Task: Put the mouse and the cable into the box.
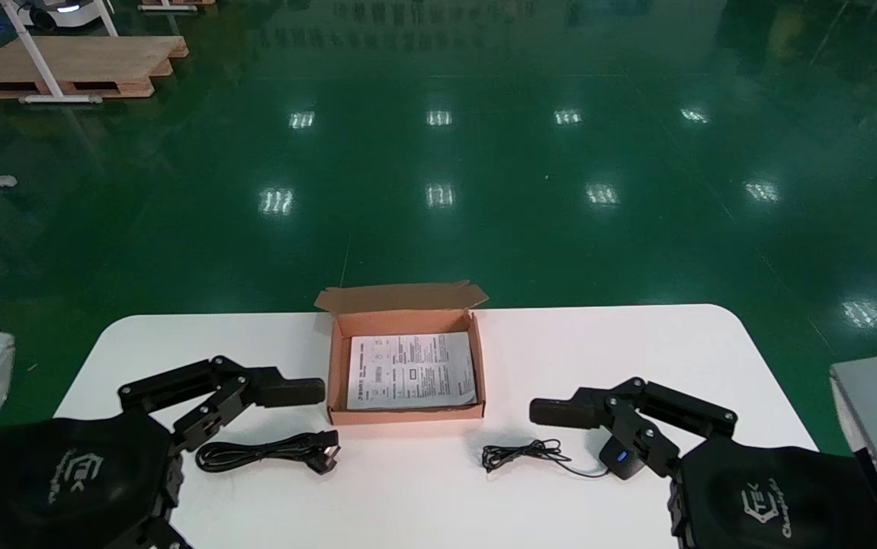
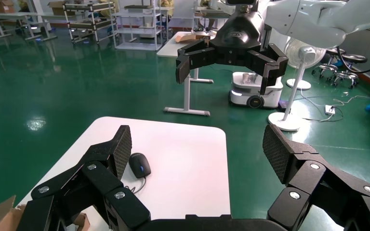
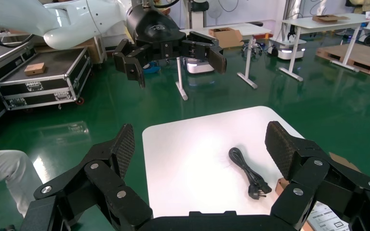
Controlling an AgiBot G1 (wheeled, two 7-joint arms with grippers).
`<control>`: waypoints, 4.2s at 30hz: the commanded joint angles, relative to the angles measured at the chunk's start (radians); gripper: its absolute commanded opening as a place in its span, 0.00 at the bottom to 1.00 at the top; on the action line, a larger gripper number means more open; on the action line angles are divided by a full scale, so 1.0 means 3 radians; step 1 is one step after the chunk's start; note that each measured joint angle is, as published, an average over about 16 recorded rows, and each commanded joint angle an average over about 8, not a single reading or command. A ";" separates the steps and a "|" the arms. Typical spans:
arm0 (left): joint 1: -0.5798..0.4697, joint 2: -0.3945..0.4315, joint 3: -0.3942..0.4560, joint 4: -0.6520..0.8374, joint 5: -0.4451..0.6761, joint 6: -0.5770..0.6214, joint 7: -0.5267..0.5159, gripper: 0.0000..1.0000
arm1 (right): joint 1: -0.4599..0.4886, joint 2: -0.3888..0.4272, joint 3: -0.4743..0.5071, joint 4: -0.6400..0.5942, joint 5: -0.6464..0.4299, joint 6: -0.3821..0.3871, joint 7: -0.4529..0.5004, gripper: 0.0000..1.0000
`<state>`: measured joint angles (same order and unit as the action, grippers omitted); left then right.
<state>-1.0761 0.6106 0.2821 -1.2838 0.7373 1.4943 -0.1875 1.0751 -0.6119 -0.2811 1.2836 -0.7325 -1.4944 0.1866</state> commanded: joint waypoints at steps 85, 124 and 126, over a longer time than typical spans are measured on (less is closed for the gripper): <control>-0.0665 0.1229 0.1351 0.0910 0.4639 -0.1644 0.0052 1.00 | 0.0188 -0.0127 -0.0738 0.0161 -0.2223 0.0813 0.0259 1.00; -0.0605 0.1181 0.1353 0.0722 0.4751 -0.1600 -0.0190 0.72 | 0.1272 -0.2092 -0.1318 -0.2869 -0.3533 0.1827 -0.1007 0.68; -0.0605 0.1181 0.1353 0.0722 0.4751 -0.1600 -0.0190 0.47 | 0.1280 -0.2097 -0.1318 -0.2889 -0.3531 0.1825 -0.1012 0.43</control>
<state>-1.2577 0.9650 0.6878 -1.0671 2.1623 1.0143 -0.2444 1.4545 -1.2366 -0.6760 0.4309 -1.7911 -0.9473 -0.1122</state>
